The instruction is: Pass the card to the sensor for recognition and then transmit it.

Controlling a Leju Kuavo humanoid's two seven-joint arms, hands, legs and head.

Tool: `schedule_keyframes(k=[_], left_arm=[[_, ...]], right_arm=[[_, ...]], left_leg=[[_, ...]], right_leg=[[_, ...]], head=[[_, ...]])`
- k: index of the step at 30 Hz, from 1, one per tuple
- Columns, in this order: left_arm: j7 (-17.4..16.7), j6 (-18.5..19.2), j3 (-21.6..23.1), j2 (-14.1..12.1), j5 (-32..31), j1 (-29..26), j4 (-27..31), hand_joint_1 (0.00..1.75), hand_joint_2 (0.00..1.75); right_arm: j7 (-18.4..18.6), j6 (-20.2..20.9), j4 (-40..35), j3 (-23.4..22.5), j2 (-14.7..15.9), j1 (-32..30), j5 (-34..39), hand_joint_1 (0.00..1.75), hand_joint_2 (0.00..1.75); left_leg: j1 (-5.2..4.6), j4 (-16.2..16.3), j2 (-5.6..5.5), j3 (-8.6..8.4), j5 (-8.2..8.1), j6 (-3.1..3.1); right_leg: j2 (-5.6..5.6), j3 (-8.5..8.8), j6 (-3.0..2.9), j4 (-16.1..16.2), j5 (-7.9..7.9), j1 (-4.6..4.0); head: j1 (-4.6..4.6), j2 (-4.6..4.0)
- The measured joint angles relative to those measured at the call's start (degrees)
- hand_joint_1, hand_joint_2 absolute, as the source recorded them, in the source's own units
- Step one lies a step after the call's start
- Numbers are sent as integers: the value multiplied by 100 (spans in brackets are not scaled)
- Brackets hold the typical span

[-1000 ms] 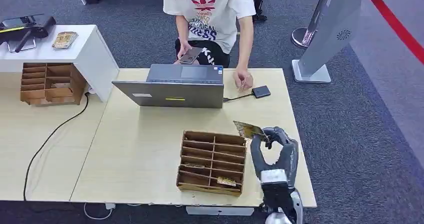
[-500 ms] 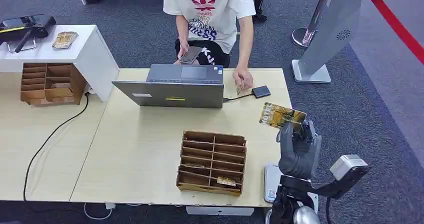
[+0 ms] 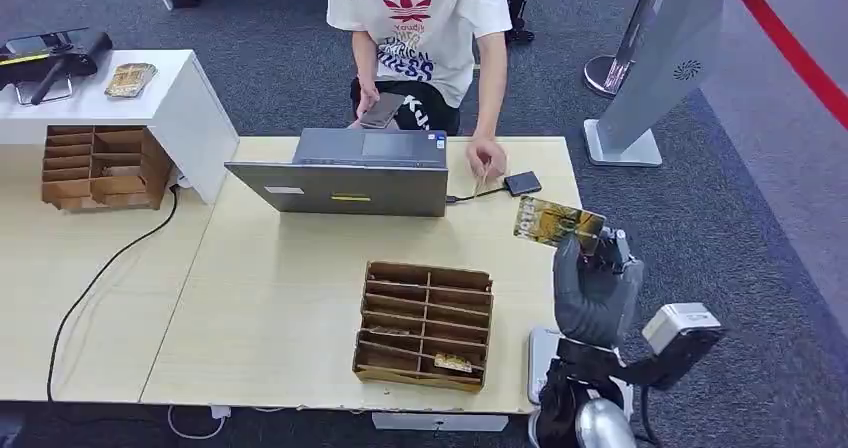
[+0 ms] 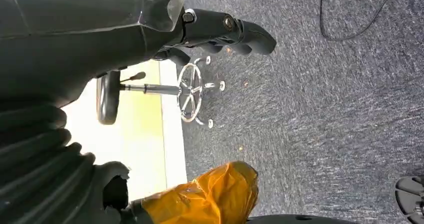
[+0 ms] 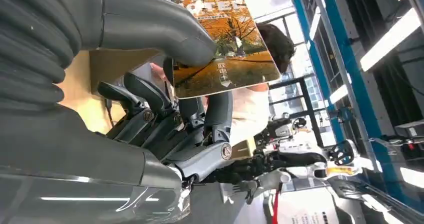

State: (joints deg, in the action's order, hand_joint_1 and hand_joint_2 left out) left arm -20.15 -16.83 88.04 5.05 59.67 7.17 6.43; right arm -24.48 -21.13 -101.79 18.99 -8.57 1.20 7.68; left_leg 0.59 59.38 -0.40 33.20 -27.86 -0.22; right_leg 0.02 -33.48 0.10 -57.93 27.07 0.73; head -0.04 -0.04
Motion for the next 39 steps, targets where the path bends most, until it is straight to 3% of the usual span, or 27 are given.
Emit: schedule_keyframes(k=[4,13,20,25,32,39], left_arm=[[74,-15,0,0,63,1,0,0,175],[249,26,0,-13,214,0,0,0,175],[324,114,0,-44,236,-2,0,0,175],[334,157,0,-53,219,-2,0,0,175],[335,253,2,-85,92,2,0,0,175],[332,295,2,-94,-92,7,0,0,175]], right_arm=[[-74,-280,132,188,0,233,-690,175,175],[2,-1607,1175,1028,-210,1311,-3599,175,175],[225,-1703,2226,1189,-422,2107,-5022,175,175],[302,-1709,2927,966,-614,2629,-6036,175,175],[574,-1711,4049,110,-846,3447,-7665,175,175],[1443,-1714,4995,-492,-852,4182,-9094,175,175]], left_leg=[[0,0,1,1,0,0],[2,-1,0,-2,2,-2],[1,0,1,-2,3,-2],[1,1,1,-2,3,-2],[1,1,1,-2,5,0],[1,3,2,-3,7,-2]], right_leg=[[2,0,0,-1,0,0],[2,0,-2,-3,-1,-2],[3,0,-2,-4,-3,-1],[3,0,-2,-4,-3,-1],[2,0,-4,-4,-5,-1],[5,-2,-6,-4,-7,-1]], head=[[0,0],[0,0],[-2,0],[2,0],[0,0],[2,0]])
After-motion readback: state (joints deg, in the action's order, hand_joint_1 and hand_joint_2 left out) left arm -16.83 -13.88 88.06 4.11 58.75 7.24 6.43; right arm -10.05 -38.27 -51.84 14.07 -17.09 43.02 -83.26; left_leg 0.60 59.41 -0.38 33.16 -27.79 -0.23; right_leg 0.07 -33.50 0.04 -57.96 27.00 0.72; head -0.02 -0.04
